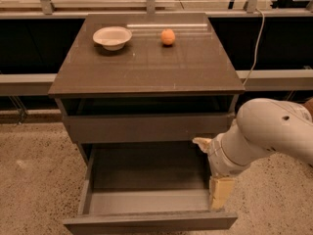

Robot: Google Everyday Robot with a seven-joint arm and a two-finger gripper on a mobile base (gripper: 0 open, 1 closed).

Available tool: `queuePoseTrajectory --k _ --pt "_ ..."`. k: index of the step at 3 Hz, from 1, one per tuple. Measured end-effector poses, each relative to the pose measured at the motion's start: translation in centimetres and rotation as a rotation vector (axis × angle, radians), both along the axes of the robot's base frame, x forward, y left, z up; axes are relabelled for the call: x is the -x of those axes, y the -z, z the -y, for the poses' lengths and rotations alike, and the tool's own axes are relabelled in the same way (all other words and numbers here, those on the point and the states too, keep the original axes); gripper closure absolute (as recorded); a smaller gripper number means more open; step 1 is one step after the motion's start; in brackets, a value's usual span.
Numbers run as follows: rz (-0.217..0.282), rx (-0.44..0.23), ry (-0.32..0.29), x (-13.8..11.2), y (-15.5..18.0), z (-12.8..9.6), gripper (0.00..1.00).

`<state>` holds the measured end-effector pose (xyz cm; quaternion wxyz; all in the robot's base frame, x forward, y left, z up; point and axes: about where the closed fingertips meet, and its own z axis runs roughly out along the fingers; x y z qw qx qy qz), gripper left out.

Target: Close middle drawer

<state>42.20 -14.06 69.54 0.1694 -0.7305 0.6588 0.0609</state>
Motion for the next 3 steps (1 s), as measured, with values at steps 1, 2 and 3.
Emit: queuePoseTrajectory --k 1,2,3 --pt "-0.042 -0.058 0.018 1.0 5.7 0.1 0.00" --pt "-0.033 -0.053 0.062 1.6 10.7 -0.2 0.00" --pt "-0.016 -0.045 0.087 1.8 15.3 -0.6 0.00"
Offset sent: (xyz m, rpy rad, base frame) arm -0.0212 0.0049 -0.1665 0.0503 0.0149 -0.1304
